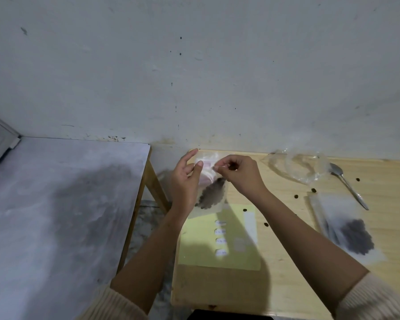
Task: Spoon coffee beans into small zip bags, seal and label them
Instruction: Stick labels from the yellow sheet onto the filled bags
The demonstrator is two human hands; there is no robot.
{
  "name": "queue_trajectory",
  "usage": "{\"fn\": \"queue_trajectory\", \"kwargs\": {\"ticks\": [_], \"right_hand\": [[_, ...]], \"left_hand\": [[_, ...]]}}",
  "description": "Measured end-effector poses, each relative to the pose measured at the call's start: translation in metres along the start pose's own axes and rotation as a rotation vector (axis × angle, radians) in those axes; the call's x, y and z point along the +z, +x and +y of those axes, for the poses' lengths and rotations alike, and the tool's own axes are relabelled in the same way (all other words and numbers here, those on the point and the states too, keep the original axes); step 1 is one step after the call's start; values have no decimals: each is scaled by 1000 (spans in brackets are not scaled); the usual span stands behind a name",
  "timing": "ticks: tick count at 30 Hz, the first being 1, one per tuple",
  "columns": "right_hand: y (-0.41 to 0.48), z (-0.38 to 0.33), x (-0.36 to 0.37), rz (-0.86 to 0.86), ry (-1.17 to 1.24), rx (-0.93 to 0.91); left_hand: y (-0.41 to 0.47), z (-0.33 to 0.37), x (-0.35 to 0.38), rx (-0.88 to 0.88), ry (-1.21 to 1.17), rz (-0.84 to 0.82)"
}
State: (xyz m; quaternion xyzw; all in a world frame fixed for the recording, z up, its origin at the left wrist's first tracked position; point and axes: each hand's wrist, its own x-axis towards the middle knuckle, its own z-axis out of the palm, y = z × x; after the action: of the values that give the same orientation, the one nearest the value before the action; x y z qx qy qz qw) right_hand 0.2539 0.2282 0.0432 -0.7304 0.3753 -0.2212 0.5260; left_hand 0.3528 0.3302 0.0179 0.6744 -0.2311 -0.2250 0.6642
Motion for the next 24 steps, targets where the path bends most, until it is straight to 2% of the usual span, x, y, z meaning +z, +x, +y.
{"fn": "queue_trajectory", "kwargs": {"ticks": [13, 20, 22, 24], "right_hand": [[2, -10, 8, 63, -64, 69], [2, -9, 4, 194, -102, 101], [4, -8, 2, 214, -113, 153], [7, -9, 0, 144, 4, 277]], "left_hand": [[-4, 12, 1, 50, -100, -34], [-2, 6, -5, 47, -71, -31], [-1, 7, -6, 55, -103, -14], [0, 9, -6, 57, -149, -6]]}}
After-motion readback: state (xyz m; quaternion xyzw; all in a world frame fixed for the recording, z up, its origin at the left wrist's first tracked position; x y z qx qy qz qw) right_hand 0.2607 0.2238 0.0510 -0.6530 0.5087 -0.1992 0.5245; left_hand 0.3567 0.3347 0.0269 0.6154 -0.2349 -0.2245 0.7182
